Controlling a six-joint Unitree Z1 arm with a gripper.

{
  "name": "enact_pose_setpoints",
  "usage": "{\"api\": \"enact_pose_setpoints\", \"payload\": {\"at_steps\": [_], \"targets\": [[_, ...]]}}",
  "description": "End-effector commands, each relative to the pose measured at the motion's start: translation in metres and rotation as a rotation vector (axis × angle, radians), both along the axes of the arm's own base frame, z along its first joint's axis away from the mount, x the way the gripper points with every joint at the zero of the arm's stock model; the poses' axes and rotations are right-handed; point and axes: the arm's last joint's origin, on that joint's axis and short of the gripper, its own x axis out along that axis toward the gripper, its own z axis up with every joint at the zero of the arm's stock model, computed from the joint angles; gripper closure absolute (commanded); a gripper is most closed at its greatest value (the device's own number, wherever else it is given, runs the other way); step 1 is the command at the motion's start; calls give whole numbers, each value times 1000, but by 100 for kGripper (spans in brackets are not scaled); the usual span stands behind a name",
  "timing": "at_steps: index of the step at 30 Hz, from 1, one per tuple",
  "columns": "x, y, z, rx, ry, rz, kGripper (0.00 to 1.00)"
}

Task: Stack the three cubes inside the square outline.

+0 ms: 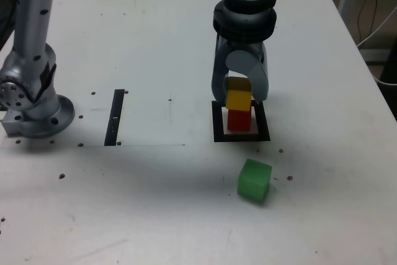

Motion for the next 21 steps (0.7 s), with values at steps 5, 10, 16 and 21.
{"api": "enact_pose_setpoints", "payload": {"at_steps": [5, 10, 16, 21], "targets": [[1, 0, -2, -1, 1, 2, 57], [1, 0, -4, -3, 4, 1, 49], [1, 0, -6, -5, -1, 2, 39], [0, 1, -9, 8, -9, 15, 15]]}}
